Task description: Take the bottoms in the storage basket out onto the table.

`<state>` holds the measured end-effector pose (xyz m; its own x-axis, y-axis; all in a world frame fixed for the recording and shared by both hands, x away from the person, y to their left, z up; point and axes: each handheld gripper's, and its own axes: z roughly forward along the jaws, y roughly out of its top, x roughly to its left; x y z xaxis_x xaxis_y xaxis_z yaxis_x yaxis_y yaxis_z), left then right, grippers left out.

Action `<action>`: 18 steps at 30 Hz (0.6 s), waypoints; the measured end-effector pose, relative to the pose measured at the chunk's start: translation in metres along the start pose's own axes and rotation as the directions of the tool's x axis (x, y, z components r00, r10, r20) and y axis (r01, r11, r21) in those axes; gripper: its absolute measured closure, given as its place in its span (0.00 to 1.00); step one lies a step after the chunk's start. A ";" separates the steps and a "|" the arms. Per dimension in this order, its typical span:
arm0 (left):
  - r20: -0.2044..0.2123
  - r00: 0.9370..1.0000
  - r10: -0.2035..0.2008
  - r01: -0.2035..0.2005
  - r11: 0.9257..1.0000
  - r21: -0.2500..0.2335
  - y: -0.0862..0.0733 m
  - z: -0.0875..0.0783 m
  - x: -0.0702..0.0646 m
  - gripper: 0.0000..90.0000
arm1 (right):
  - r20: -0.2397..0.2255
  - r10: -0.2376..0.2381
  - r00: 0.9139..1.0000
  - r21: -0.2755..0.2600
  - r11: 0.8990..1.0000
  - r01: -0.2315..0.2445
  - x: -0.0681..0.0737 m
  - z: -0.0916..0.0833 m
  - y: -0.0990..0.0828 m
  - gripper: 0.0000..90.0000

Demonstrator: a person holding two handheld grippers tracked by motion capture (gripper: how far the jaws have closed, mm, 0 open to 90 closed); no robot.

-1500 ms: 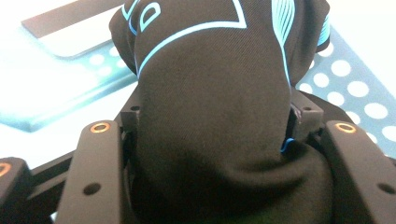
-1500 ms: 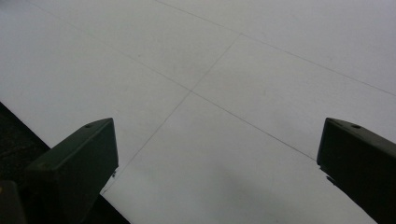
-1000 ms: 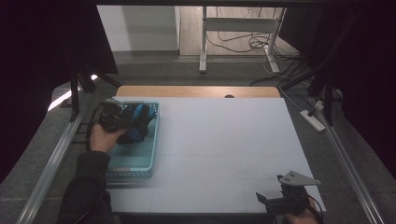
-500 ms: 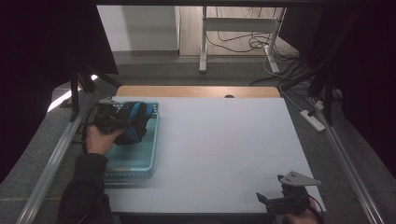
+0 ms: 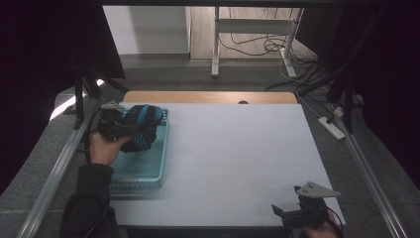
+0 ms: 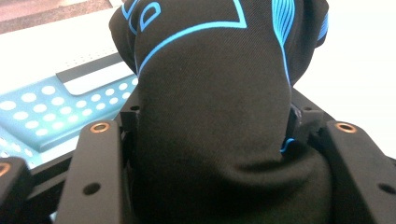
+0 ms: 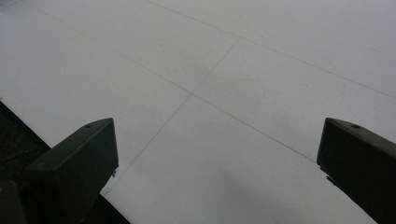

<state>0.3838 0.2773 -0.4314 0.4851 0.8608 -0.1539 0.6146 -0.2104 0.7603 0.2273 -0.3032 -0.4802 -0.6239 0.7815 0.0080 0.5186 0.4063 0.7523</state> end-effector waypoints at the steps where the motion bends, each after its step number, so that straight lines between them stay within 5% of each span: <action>1: 0.003 1.000 0.002 -0.002 1.000 0.000 0.000 0.000 0.000 0.47 | 0.000 0.001 1.000 0.000 1.000 -0.001 0.000 0.000 0.000 0.00; 18: 0.015 0.999 0.048 -0.048 0.998 -0.029 0.010 -0.008 -0.017 0.47 | 0.001 -0.001 1.000 0.005 1.000 0.001 0.000 0.000 0.000 0.00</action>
<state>0.3772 0.2640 -0.4164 0.5235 0.8426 -0.1265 0.5722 -0.2377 0.7849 0.2274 -0.3030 -0.4803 -0.6237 0.7816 0.0069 0.5210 0.4091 0.7491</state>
